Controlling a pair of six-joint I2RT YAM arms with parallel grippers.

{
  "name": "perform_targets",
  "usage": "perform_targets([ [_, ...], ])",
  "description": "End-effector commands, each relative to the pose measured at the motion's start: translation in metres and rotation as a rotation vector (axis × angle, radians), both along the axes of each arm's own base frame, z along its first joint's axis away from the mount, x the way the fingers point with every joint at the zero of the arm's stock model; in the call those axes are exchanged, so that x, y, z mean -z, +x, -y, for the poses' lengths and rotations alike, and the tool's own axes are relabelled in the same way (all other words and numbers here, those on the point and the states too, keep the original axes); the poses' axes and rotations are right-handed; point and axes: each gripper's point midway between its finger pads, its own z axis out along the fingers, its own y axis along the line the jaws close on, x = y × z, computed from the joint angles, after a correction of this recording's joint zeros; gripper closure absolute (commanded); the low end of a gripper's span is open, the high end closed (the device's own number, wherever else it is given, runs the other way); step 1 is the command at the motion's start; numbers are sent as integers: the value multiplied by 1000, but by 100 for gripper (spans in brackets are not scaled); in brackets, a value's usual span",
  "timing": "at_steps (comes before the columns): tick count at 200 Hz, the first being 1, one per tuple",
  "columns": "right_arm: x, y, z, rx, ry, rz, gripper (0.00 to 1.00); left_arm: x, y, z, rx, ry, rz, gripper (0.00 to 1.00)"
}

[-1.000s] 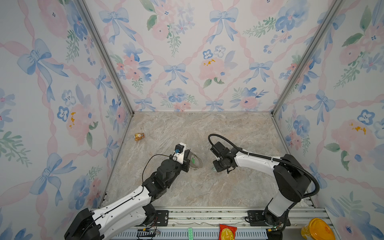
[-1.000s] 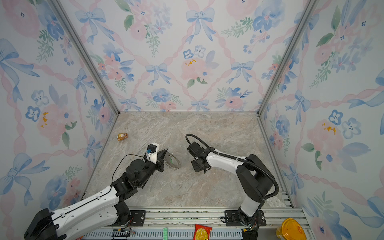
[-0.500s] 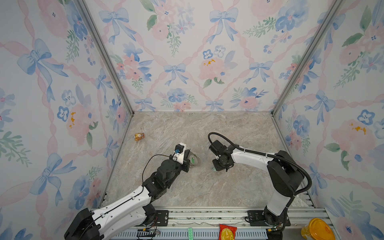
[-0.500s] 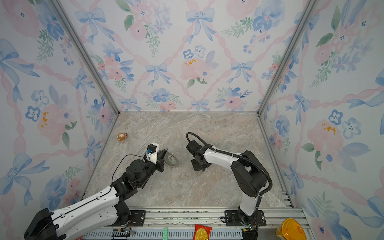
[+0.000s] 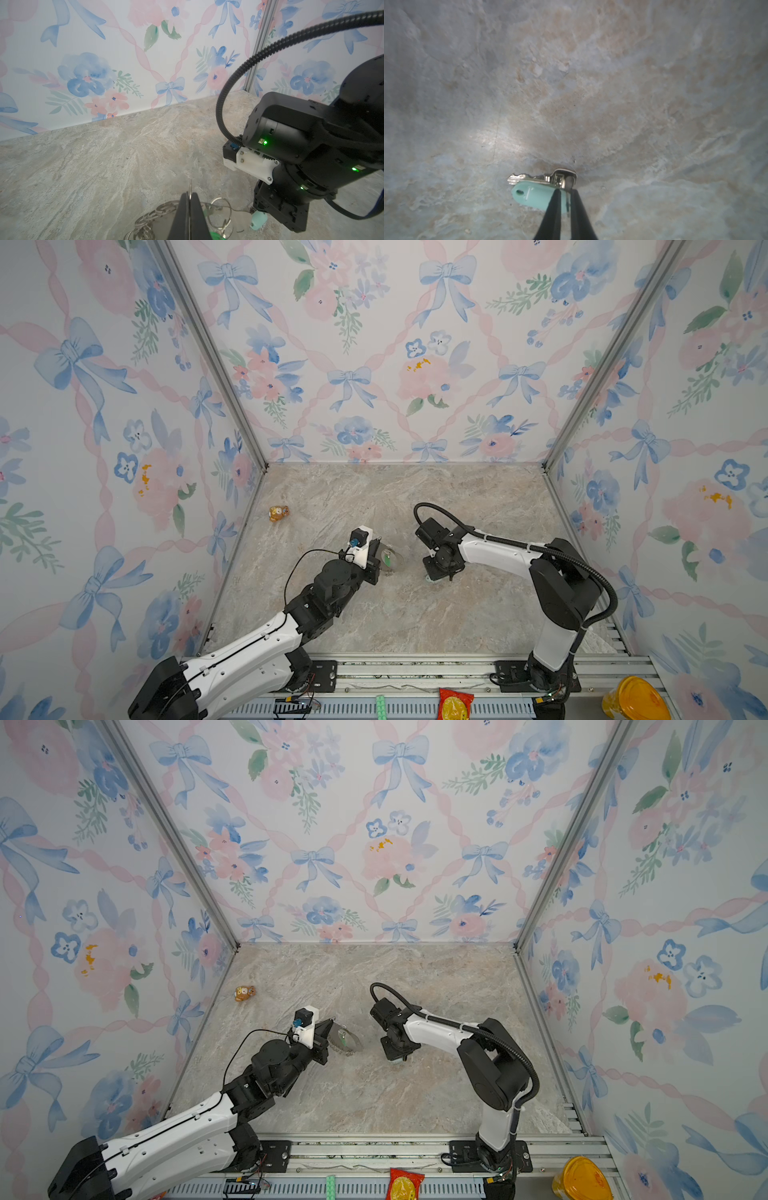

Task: Attach keys to a key ring
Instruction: Pick up the key from the center of the table.

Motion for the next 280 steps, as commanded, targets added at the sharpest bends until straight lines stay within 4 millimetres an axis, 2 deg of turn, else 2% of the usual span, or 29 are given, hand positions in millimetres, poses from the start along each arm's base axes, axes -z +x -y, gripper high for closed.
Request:
perform_targets([
  [1, 2, 1, 6, 16, -33, -14, 86, -17, -1, -1, -2, -30, 60, 100],
  [81, 3, 2, 5, 17, -36, -11, 89, -18, 0, 0, -3, -30, 62, 100],
  [115, 2, 2, 5, 15, -39, -6, 93, -17, 0, 0, -2, -27, 58, 100],
  [156, -10, 4, 4, 4, -28, 28, 99, -17, 0, 1, -1, -25, 58, 100],
  [180, -36, 7, 0, -32, 28, 96, 100, -16, 1, 1, 1, -22, 57, 100],
  [188, -51, 8, -5, -64, 74, 145, 100, -16, 1, 2, 3, -20, 56, 100],
  [192, -67, 8, -9, -92, 117, 192, 100, -16, 0, 2, 3, -21, 56, 100],
  [218, -118, 5, -20, -212, 250, 405, 100, -17, 1, 3, 8, -23, 55, 100],
  [249, -166, -15, -34, -381, 384, 592, 100, -18, -1, 9, 38, -26, 52, 100],
  [257, -173, -18, -35, -398, 411, 641, 100, -19, -2, 11, 49, -30, 53, 100],
  [267, -175, -8, -26, -366, 363, 719, 100, -20, -3, 13, 64, -33, 53, 100],
  [280, -170, -9, -20, -384, 273, 676, 100, -21, -4, 15, 76, -37, 55, 100],
])
